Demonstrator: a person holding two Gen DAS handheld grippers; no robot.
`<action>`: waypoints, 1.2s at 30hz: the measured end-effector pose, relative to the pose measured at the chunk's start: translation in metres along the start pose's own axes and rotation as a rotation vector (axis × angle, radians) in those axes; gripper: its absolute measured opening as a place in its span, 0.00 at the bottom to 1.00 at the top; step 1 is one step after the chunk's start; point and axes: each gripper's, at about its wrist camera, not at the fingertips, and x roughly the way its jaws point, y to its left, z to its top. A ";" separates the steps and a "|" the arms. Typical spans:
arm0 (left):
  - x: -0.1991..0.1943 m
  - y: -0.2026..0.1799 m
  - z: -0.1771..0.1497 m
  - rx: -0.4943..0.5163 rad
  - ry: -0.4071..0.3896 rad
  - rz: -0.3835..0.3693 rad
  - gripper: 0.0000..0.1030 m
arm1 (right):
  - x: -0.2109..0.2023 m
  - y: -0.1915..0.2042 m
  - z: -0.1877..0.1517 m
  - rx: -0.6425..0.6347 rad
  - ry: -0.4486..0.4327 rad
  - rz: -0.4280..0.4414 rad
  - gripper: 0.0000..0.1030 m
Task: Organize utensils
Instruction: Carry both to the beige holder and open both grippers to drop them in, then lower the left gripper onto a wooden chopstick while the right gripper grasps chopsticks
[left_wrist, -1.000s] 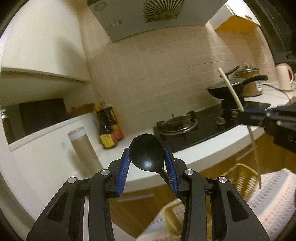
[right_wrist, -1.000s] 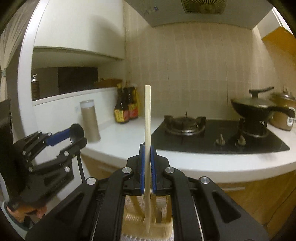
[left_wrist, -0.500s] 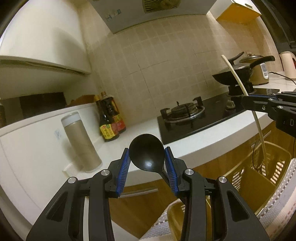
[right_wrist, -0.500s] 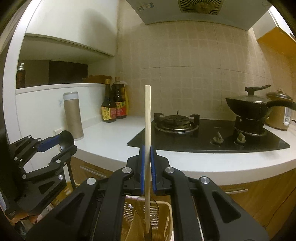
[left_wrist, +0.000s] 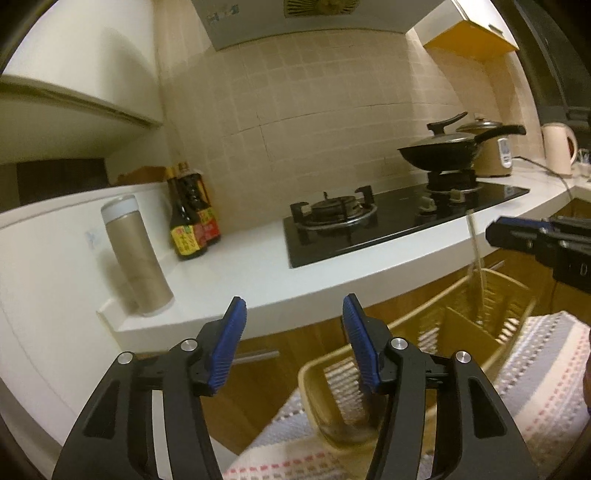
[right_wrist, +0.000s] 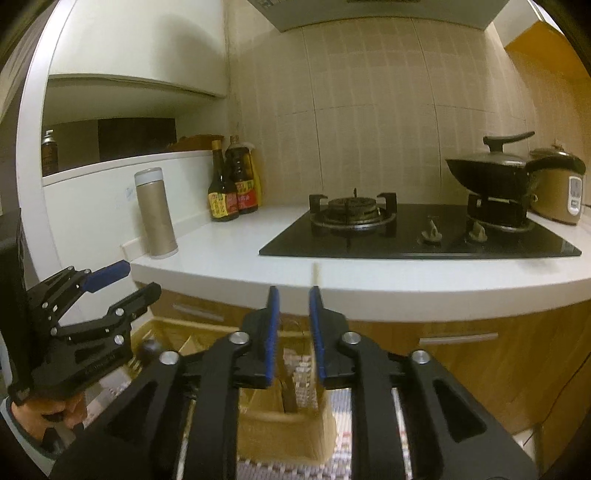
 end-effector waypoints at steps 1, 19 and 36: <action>-0.006 0.003 0.000 -0.016 0.005 -0.013 0.53 | -0.004 -0.001 -0.002 0.002 0.007 0.004 0.23; -0.078 0.000 -0.029 -0.177 0.288 -0.313 0.59 | -0.077 0.018 -0.036 -0.028 0.309 0.052 0.31; -0.059 -0.021 -0.138 -0.163 0.663 -0.388 0.43 | -0.031 0.039 -0.114 0.048 0.816 0.134 0.30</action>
